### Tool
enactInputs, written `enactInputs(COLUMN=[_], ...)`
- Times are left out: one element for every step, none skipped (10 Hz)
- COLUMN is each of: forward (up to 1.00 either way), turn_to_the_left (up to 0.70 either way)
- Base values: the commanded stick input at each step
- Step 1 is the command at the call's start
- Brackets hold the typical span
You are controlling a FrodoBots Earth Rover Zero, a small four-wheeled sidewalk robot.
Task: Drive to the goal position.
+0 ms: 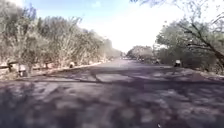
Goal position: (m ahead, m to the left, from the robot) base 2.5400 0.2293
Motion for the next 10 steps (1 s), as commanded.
enactInputs(forward=[0.70, 0.70, 0.70, 0.70, 0.70, 0.70, 0.70, 0.70, 0.70, 0.70], turn_to_the_left=[-0.12, -0.23, 0.00, 0.00, 0.00, 0.00, 0.00, 0.00, 0.00, 0.00])
